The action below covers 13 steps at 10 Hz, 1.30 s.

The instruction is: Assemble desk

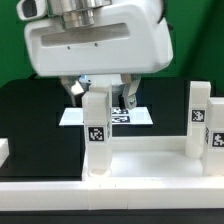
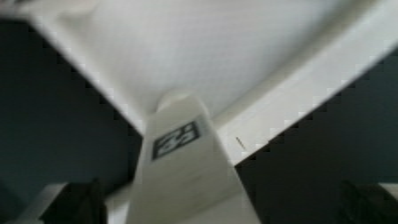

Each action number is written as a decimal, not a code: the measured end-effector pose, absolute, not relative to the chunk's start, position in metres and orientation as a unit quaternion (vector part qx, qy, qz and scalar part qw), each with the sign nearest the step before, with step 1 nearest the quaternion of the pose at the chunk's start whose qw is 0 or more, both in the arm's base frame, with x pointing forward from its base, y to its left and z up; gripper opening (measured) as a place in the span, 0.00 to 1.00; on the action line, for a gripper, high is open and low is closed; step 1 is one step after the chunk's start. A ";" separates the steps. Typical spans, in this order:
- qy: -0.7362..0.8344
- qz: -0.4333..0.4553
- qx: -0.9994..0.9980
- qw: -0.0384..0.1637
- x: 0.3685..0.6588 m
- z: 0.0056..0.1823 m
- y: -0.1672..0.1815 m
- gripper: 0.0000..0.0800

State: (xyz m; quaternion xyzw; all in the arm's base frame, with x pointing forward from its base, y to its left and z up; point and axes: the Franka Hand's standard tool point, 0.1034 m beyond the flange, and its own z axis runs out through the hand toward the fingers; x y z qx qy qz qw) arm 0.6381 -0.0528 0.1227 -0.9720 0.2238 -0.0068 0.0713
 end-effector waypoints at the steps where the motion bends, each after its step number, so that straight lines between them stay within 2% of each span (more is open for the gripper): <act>1: 0.196 -0.009 -0.978 0.073 0.639 0.122 -0.051 0.81; 2: 0.231 -0.006 -0.970 0.074 0.639 0.122 -0.051 0.81; 4: 0.232 -0.006 -0.970 0.074 0.638 0.122 -0.051 0.47; 5: 0.296 -0.001 -0.953 0.072 0.638 0.122 -0.054 0.38; 7: 0.373 0.005 -0.925 0.072 0.637 0.121 -0.056 0.38; 10: 0.652 0.024 -0.751 0.105 0.637 0.119 -0.058 0.37; 13: 0.686 0.026 -0.719 0.107 0.637 0.119 -0.059 0.37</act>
Offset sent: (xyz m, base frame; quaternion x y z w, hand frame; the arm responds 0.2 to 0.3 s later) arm 0.0000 0.0000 0.0000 0.0000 0.0000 0.0000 1.0000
